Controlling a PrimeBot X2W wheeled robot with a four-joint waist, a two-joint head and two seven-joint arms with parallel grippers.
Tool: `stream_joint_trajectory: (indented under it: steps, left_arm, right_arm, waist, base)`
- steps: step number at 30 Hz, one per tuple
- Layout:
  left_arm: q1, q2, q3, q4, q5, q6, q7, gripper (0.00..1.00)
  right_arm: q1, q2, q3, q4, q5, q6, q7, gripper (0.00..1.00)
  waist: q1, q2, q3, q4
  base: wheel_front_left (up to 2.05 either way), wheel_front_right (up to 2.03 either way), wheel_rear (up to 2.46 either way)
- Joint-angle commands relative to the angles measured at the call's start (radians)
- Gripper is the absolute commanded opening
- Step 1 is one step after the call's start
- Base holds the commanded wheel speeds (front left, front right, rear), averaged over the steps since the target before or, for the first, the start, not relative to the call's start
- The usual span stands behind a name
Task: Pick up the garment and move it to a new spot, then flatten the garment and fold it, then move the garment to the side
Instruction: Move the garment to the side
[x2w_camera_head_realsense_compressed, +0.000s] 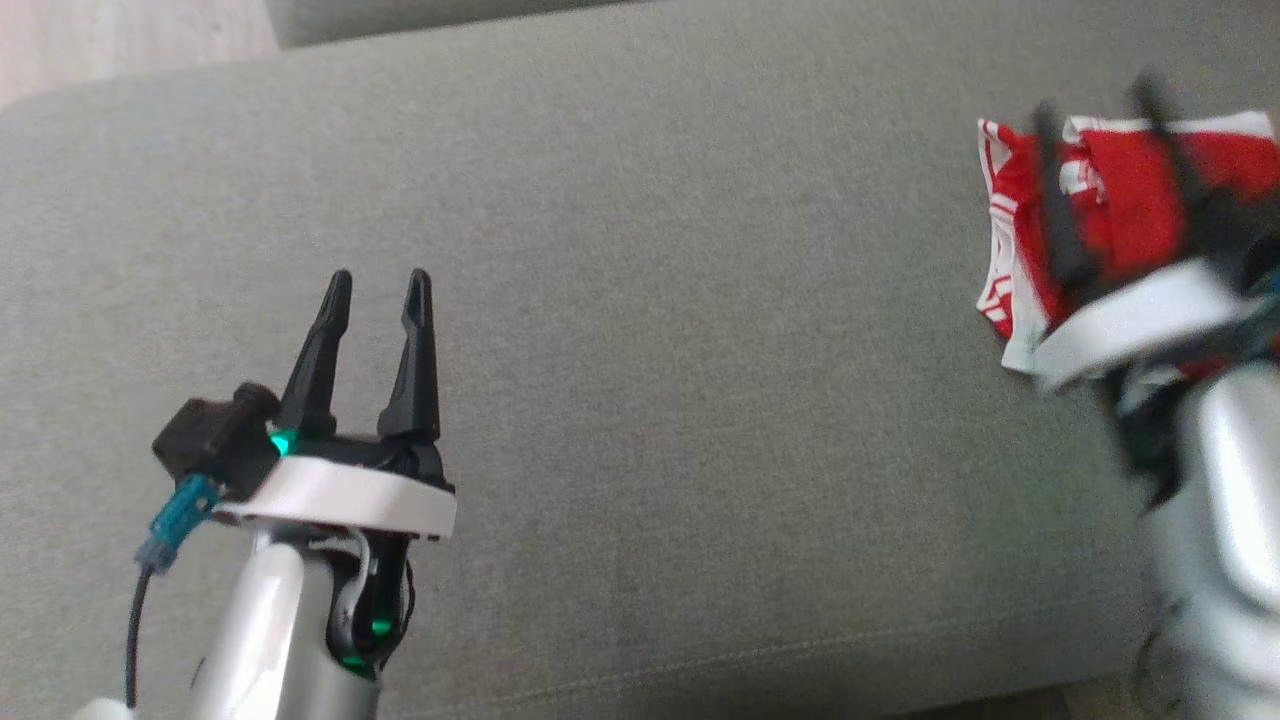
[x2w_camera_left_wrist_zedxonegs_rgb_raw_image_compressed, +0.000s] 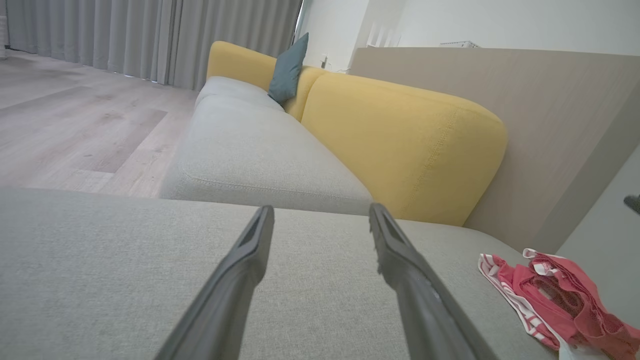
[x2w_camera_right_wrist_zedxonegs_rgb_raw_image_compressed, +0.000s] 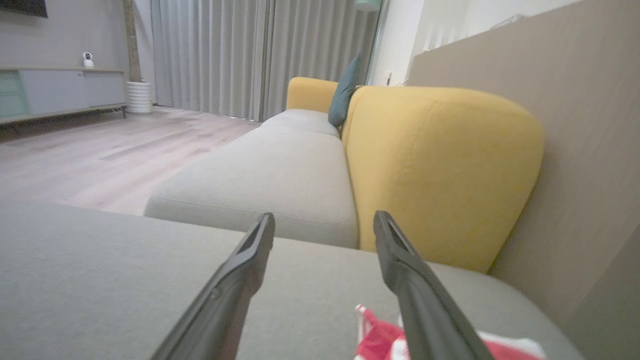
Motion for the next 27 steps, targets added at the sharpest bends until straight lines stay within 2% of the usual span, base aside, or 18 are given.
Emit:
stream_joint_trajectory:
  steps: [1,5,9,12,16,27]
  left_arm:
    - [-0.01,0.007,0.039,-0.036,-0.006,0.005,-0.005,1.0]
    - [0.027,0.007,0.042,-0.043,0.002,0.013,-0.005,1.0]
    - [0.075,0.007,0.04,-0.047,0.005,0.019,-0.005,1.0]
    - [0.113,0.007,0.04,-0.054,0.002,0.028,-0.005,1.0]
    - [0.152,0.007,0.033,-0.065,0.017,0.034,-0.005,1.0]
    - [0.175,0.007,0.028,-0.096,0.025,0.06,-0.005,1.0]
  right_arm:
    - [0.022,0.021,0.012,-0.032,0.0,0.007,-0.018,1.0]
    - [0.121,0.121,0.014,-0.025,-0.023,0.007,-0.087,1.0]
    - [0.212,0.165,0.003,-0.009,-0.034,0.007,-0.161,1.0]
    - [0.264,0.175,-0.006,-0.002,-0.036,0.007,-0.209,1.0]
    - [0.312,0.176,-0.005,-0.008,0.022,0.007,-0.249,1.0]
    - [0.353,0.176,-0.001,-0.025,0.035,0.007,-0.272,1.0]
  waist:
    - [0.0,0.0,-0.027,0.017]
    - [0.0,0.0,-0.066,0.033]
    - [0.0,0.0,-0.103,0.045]
    - [0.0,0.0,-0.122,0.052]
    - [0.0,0.0,-0.138,0.061]
    - [0.0,0.0,-0.139,0.066]
  base:
    - [0.0,0.0,0.0]
    - [0.0,0.0,0.0]
    - [0.0,0.0,0.0]
    - [0.0,0.0,0.0]
    - [0.0,0.0,0.0]
    - [0.0,0.0,0.0]
